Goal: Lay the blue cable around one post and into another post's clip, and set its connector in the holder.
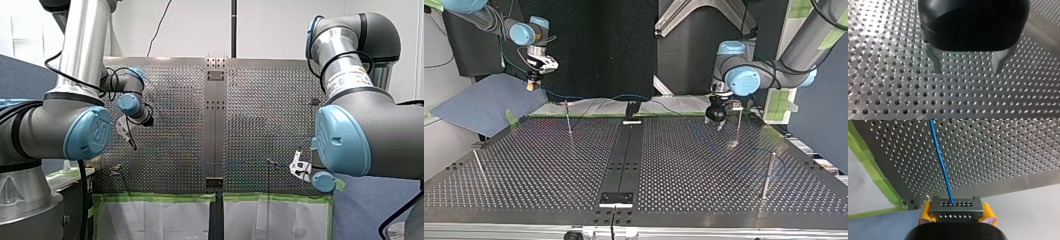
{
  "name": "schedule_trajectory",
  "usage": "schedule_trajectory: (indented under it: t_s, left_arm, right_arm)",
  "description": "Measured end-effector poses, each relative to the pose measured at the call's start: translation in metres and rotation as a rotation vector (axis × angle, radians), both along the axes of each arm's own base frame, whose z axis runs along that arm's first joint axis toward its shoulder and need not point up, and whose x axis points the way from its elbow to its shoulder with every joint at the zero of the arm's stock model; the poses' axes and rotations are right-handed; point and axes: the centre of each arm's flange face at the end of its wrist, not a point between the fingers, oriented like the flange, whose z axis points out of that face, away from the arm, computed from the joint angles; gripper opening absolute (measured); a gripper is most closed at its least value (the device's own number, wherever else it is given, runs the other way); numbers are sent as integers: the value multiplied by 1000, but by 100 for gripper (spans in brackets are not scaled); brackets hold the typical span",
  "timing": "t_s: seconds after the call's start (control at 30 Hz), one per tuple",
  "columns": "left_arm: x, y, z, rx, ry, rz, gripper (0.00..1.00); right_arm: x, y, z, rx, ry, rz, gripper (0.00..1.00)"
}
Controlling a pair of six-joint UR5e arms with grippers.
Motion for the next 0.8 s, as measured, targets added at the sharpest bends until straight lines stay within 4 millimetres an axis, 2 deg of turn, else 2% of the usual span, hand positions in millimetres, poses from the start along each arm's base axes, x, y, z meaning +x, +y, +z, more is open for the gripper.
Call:
schedule_trajectory:
  t_s: [0.2, 0.43, 0.67, 0.8]
  left_arm:
    - [-22, 3, 7, 25, 30, -1, 100]
    - [-32, 8, 27, 78, 33, 4, 100]
    - [-40, 12, 55, 133, 19, 5, 100]
    - [-43, 16, 78, 177, 1, 26, 100]
  right_arm:
    - [1, 0, 0, 0, -8, 7, 0]
    - [2, 0, 0, 0, -23, 10, 0]
    - [3, 0, 0, 5, -46, 13, 0]
    - [3, 0, 0, 6, -55, 14, 0]
